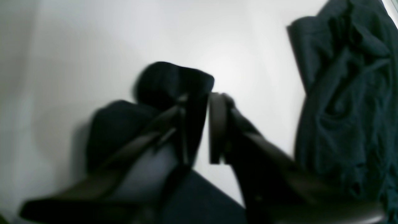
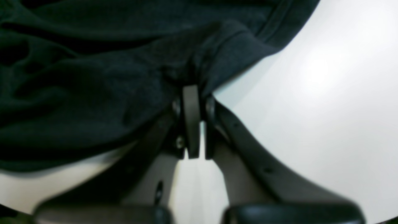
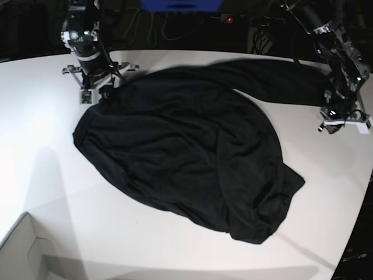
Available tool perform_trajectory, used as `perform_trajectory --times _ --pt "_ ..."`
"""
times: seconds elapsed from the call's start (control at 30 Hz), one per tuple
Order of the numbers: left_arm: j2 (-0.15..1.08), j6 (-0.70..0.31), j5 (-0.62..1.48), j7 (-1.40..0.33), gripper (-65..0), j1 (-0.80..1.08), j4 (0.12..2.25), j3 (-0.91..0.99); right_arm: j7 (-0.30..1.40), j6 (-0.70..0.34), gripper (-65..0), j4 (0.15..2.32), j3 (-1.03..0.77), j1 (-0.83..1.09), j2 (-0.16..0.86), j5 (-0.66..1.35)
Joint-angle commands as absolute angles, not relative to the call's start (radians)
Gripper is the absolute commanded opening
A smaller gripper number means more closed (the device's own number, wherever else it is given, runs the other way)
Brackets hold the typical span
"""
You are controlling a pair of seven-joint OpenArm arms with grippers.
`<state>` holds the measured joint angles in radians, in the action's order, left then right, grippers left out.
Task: Layout the t-shirt on the table in an organized manner, then fold the t-shirt properly
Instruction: 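Stretch the sleeve outward with the left gripper, then release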
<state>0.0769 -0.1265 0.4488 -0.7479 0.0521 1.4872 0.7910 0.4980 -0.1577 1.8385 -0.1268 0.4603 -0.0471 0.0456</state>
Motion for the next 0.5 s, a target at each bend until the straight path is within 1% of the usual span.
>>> perform_trajectory --times 0.0,0.1,0.2,0.33,0.4,0.47 --pt "0.076 -0.130 0.455 -0.736 -47.2 0.045 1.504 0.786 0.476 -0.157 -65.0 1.856 -0.127 0.460 -0.044 0.051" --pt "0.059 -0.130 0.455 -0.737 -38.4 0.053 1.511 0.750 0.476 -0.157 -65.0 1.856 -0.127 0.458 -0.044 0.051" --pt "0.054 -0.130 0.455 -0.734 -32.6 0.096 1.577 0.743 0.476 -0.157 -65.0 1.856 -0.127 0.456 -0.044 0.050" --pt "0.065 -0.130 0.456 -0.734 -32.1 0.117 1.664 0.785 0.476 -0.157 -65.0 1.856 -0.127 0.455 -0.044 0.050" --pt "0.068 -0.131 0.455 -0.734 -32.0 0.107 1.661 0.858 0.476 -0.157 -65.0 1.856 -0.124 0.455 -0.044 0.050" --pt "0.091 -0.136 0.455 -0.734 -32.0 0.073 1.613 0.912 0.476 -0.157 -65.0 1.856 -0.119 0.455 -0.044 0.050"
